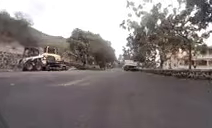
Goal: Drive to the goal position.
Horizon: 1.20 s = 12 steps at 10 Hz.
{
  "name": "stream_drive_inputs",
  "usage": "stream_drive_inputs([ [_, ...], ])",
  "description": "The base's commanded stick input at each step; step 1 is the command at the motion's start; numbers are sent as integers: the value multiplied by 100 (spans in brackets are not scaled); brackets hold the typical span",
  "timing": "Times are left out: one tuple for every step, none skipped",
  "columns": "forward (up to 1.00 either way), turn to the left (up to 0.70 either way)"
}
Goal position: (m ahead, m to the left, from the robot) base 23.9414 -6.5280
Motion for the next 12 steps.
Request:
stream_drive_inputs([
  [100, 0],
  [100, 0],
  [100, 0],
  [100, 0],
  [100, 0],
  [100, 9],
  [100, 20],
  [100, 22],
  [100, 10],
  [100, 0],
  [100, 0],
  [100, 0],
])
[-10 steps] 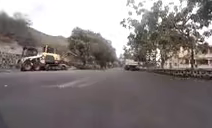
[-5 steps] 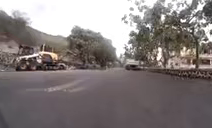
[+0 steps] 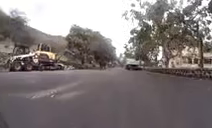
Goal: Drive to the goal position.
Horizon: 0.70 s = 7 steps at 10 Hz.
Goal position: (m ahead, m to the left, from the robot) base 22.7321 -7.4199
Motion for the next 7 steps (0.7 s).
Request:
stream_drive_inputs([
  [100, 0],
  [100, 0],
  [100, 5],
  [100, 16],
  [100, 27],
  [100, 27],
  [100, 27],
])
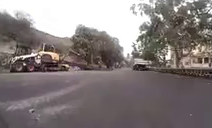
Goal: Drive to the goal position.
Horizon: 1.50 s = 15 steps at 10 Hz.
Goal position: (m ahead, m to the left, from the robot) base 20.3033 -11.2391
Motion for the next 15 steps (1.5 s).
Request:
stream_drive_inputs([
  [100, 19],
  [100, 8],
  [100, 0],
  [100, 0],
  [100, 0],
  [100, 0],
  [100, 0],
  [100, 0],
  [100, 0],
  [100, 0],
  [100, 0],
  [100, 0],
  [100, 0],
  [100, 0],
  [100, -10],
])
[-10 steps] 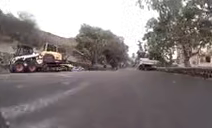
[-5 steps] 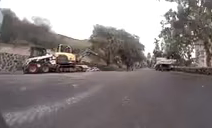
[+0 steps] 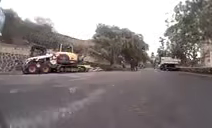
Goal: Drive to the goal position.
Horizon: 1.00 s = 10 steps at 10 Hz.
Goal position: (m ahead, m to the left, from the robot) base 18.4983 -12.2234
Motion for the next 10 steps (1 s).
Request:
stream_drive_inputs([
  [100, -21],
  [100, -21],
  [100, -10],
  [100, 0],
  [100, 0],
  [100, 0],
  [100, 0],
  [100, 0],
  [100, 0],
  [100, 0],
])
